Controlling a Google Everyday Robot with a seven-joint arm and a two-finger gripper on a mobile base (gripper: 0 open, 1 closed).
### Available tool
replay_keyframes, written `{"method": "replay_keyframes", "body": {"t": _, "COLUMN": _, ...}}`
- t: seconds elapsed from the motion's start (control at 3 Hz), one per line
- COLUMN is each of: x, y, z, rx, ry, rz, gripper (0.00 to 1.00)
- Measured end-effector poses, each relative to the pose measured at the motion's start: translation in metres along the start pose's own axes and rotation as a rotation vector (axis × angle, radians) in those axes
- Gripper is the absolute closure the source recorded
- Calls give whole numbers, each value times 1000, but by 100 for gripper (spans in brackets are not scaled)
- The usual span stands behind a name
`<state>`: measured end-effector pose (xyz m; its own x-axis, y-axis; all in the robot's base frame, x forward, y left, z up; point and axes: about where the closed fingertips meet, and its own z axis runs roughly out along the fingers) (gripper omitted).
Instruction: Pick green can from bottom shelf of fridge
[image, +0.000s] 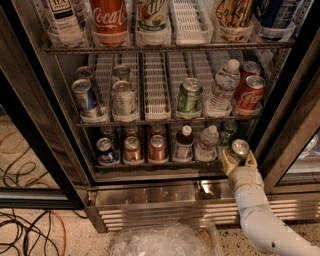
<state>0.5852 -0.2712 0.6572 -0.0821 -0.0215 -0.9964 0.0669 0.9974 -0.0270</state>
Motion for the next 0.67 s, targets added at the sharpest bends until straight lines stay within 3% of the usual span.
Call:
{"method": "replay_keyframes", "body": {"t": 0.33, "x": 1, "y": 17, "z": -23, "rx": -100, "ry": 13, "rz": -20, "gripper": 100}}
{"method": "replay_keyframes", "body": {"t": 0.67, "x": -1, "y": 18, "z": -22, "rx": -108, "ry": 11, "rz": -25, "gripper": 100}}
